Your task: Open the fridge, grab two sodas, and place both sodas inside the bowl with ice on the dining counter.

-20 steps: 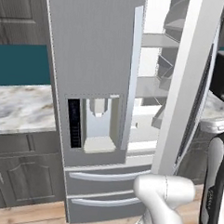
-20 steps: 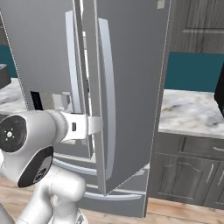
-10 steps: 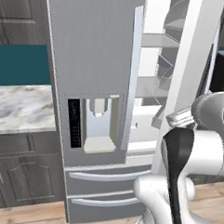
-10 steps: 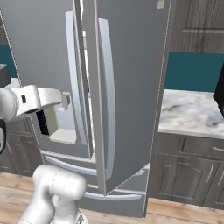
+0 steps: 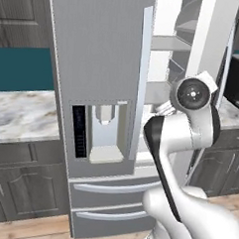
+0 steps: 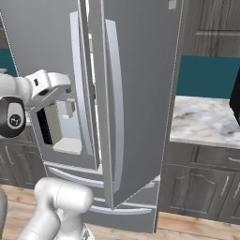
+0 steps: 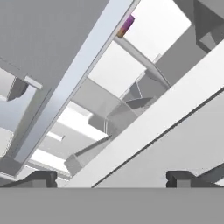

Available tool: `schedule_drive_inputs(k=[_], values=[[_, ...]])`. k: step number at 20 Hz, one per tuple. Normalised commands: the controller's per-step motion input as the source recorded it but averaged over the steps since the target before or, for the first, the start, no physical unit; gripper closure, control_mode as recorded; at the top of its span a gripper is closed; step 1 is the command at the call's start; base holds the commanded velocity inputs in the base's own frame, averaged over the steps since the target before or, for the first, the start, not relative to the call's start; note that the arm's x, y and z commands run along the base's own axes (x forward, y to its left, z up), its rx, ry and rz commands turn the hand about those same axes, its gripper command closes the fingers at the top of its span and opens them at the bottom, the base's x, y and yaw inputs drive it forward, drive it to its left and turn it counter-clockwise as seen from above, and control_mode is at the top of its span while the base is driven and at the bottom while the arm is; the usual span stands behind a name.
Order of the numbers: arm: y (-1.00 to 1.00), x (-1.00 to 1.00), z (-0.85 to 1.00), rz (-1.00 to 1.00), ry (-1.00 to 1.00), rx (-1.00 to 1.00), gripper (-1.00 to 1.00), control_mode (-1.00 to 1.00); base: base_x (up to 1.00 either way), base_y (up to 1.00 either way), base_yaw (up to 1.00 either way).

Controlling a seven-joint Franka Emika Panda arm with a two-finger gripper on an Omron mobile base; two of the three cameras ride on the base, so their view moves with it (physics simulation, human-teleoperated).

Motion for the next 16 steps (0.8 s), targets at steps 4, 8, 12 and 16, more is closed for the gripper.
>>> schedule_drive_inputs(k=[4,8,12,16], values=[[0.00,1.00,-0.12,0.00,0.15,-0.08,-1.00,-1.00,0.00,0.00,0.00],[-0.01,0.97,-0.28,0.00,0.11,-0.07,-1.00,-1.00,0.00,0.00,0.00],[-0.12,0.80,-0.30,-0.01,0.08,-0.07,-1.00,-1.00,0.00,0.00,0.00],[-0.43,0.58,-0.29,-0.04,0.05,-0.02,-1.00,-1.00,0.00,0.00,0.00]])
